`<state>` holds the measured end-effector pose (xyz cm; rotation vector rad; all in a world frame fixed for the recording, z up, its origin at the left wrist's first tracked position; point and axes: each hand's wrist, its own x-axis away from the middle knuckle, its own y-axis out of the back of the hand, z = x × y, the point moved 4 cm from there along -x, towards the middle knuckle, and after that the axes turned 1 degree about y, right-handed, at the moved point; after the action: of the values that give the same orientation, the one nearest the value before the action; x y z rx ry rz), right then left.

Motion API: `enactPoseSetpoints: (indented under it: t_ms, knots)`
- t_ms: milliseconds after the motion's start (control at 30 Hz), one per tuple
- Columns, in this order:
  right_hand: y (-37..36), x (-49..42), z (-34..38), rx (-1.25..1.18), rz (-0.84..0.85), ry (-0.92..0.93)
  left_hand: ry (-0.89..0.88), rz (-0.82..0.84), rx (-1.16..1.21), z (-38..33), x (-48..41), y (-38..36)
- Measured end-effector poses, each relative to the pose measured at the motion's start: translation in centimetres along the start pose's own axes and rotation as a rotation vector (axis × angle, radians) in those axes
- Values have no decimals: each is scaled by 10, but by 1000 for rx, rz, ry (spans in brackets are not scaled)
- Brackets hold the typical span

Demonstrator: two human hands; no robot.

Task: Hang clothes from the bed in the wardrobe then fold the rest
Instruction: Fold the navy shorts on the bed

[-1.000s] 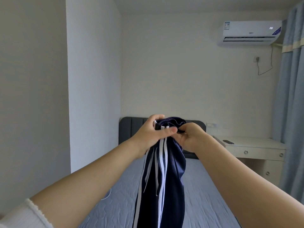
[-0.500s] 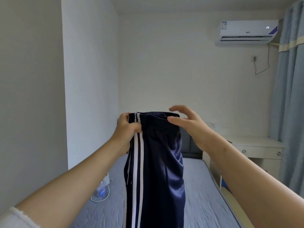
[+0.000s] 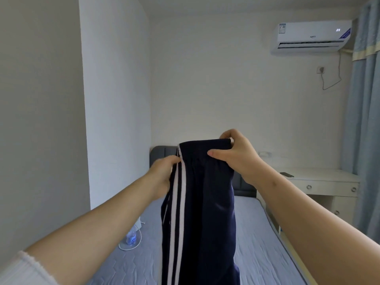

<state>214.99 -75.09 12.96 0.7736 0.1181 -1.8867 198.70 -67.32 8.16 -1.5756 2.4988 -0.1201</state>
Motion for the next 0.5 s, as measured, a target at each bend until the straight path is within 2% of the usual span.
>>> enactPoseSetpoints:
  t_ms: [33,100,167,233,400,500]
  knots:
    - [-2,0,0,-60,3,-20,59,63,33,7,3,-6]
    - [-5,2,-1,-183,-6,-69,36,135,-58,16,3,-11]
    - [-3,3,-2,-310,-29,-123,-63,93,-160,14,2,-9]
    - [-1,5,-5,-390,-11,-183,-121,38,-126,8,1,-3]
    - [-3,20,-18,-429,366,-324,-98,159,39,-8,4,-3]
    - [2,22,-27,-446,371,-356,-101,230,-20,-12,8,-3]
